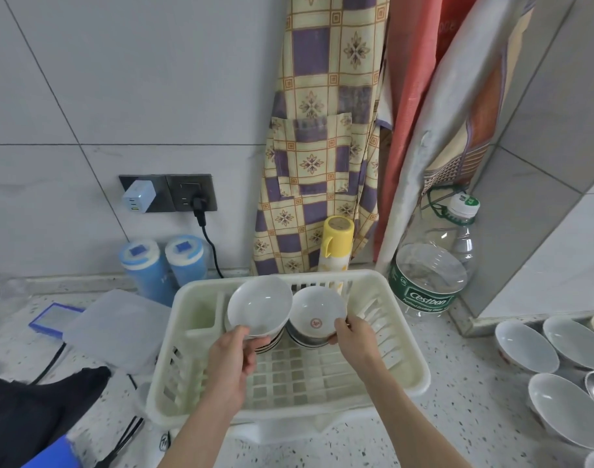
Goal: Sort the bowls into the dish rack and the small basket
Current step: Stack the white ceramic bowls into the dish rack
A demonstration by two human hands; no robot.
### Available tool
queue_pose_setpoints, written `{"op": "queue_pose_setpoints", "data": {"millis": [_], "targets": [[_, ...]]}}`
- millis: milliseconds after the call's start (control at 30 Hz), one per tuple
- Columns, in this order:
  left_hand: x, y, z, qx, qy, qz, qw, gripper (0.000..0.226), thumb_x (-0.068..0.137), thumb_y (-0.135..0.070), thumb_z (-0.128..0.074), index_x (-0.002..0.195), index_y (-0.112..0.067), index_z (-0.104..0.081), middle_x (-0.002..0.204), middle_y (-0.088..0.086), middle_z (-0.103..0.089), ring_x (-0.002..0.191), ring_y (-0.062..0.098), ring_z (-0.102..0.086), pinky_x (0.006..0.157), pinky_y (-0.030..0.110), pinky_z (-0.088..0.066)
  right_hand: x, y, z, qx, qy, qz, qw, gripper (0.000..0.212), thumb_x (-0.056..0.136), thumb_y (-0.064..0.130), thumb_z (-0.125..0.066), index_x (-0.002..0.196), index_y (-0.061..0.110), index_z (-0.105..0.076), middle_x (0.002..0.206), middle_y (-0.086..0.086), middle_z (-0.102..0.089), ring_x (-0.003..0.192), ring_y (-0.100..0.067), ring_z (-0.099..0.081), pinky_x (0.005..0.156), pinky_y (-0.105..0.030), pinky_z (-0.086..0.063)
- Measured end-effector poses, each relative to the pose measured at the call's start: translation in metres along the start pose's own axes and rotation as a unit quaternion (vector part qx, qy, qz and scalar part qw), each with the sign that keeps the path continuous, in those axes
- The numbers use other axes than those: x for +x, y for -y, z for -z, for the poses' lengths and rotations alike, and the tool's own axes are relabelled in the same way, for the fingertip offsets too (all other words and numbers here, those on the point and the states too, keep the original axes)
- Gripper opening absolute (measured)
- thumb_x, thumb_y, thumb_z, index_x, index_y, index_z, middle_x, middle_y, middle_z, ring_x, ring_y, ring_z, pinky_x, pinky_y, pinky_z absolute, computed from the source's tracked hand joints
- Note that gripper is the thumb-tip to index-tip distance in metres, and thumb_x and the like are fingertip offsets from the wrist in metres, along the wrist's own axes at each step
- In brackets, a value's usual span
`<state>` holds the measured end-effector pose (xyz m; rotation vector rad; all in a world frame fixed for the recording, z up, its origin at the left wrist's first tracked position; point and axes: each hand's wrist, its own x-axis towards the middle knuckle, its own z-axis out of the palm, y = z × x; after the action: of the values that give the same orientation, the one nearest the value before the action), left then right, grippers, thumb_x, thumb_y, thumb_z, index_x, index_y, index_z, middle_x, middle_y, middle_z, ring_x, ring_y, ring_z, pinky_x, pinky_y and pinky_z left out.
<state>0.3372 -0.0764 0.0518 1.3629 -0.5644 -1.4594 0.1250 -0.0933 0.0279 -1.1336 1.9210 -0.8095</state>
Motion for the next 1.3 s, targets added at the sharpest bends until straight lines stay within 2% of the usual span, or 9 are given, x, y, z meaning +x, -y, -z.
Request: {"op": "queue_pose_setpoints", "data": {"millis": [133,267,500,633,767,1033,1100,1200,1300], "targets": [[0.002,0.003,0.003,-0.001,0.009,0.007,1.000,0.019,0.093,-0.013,-0.052,0.109,-0.008,-0.062,0.087,0.020,-0.076,0.042,0.007,-0.038,0.037,0.019,-0.031,0.002,-0.003,-0.004,-0.019,-0.007,0.010,1.000,0.024,0.090,0.022,-0.045,0.074,0.013,-0.060,0.067,0.003,-0.070,0.058,-0.014,-0.052,0.057,-0.029,-0.039],[0.002,0.005,0.003,0.007,0.006,0.002,1.000,0.019,0.093,-0.012,-0.053,0.108,-0.008,-0.063,0.085,0.019,-0.077,0.042,0.007,-0.039,0.037,0.019,-0.031,0.002,-0.003,-0.005,-0.028,-0.013,0.021,0.999,0.020,0.091,0.022,-0.045,0.083,0.014,-0.062,0.065,0.005,-0.069,0.063,-0.013,-0.056,0.057,-0.029,-0.041],[0.002,0.005,0.002,0.014,0.006,0.001,1.000,0.019,0.093,-0.013,-0.054,0.109,-0.009,-0.063,0.085,0.018,-0.077,0.042,0.007,-0.038,0.038,0.019,-0.030,0.003,-0.004,-0.005,-0.041,-0.016,0.023,0.999,0.030,0.094,0.025,-0.043,0.117,0.014,-0.058,0.082,-0.006,-0.073,0.089,-0.029,-0.063,0.077,-0.038,-0.049],[0.002,0.006,0.002,0.023,0.011,-0.006,1.000,0.020,0.092,-0.013,-0.054,0.108,-0.008,-0.064,0.085,0.019,-0.076,0.042,0.007,-0.039,0.039,0.020,-0.031,0.003,-0.006,-0.005,-0.052,-0.017,0.018,0.998,0.033,0.094,0.025,-0.043,0.122,0.015,-0.057,0.090,-0.006,-0.071,0.092,-0.028,-0.063,0.079,-0.040,-0.052],[0.002,0.007,0.002,0.031,0.017,-0.008,0.999,0.019,0.093,-0.014,-0.054,0.108,-0.008,-0.064,0.085,0.019,-0.076,0.042,0.007,-0.040,0.041,0.021,-0.031,0.005,-0.009,-0.006,-0.057,-0.017,0.011,0.998,0.035,0.094,0.028,-0.045,0.127,0.017,-0.053,0.099,-0.005,-0.071,0.095,-0.027,-0.063,0.078,-0.036,-0.051],[0.005,0.009,0.001,0.057,0.023,-0.005,0.998,0.018,0.093,-0.012,-0.054,0.105,-0.007,-0.065,0.083,0.020,-0.076,0.041,0.007,-0.039,0.038,0.019,-0.031,0.008,-0.014,-0.006,-0.035,-0.021,0.008,0.999,0.041,0.096,0.039,-0.045,0.133,0.020,-0.050,0.102,-0.006,-0.071,0.098,-0.024,-0.065,0.083,-0.037,-0.052],[0.006,0.010,0.000,0.071,0.021,-0.009,0.997,0.017,0.092,-0.012,-0.055,0.103,-0.008,-0.066,0.080,0.018,-0.076,0.041,0.008,-0.038,0.039,0.020,-0.030,0.007,-0.013,-0.005,-0.025,-0.042,0.005,0.999,0.044,0.096,0.046,-0.044,0.132,0.021,-0.050,0.098,-0.003,-0.071,0.094,-0.023,-0.065,0.076,-0.034,-0.050],[0.009,0.012,-0.009,0.096,0.018,-0.020,0.995,0.016,0.090,-0.012,-0.056,0.101,-0.010,-0.067,0.076,0.016,-0.076,0.038,0.007,-0.038,0.037,0.019,-0.030,0.002,-0.008,-0.003,0.045,-0.094,0.028,0.994,0.039,0.094,0.050,-0.043,0.122,0.027,-0.056,0.079,0.004,-0.069,0.076,-0.013,-0.066,0.061,-0.030,-0.046],[0.012,0.013,-0.024,0.123,0.020,-0.032,0.992,0.013,0.090,-0.013,-0.057,0.098,-0.010,-0.067,0.072,0.015,-0.076,0.033,0.007,-0.035,0.034,0.019,-0.027,-0.003,-0.006,-0.004,0.127,-0.083,0.074,0.986,0.035,0.091,0.052,-0.044,0.112,0.030,-0.063,0.073,0.010,-0.069,0.071,-0.002,-0.064,0.062,-0.026,-0.047]]}}
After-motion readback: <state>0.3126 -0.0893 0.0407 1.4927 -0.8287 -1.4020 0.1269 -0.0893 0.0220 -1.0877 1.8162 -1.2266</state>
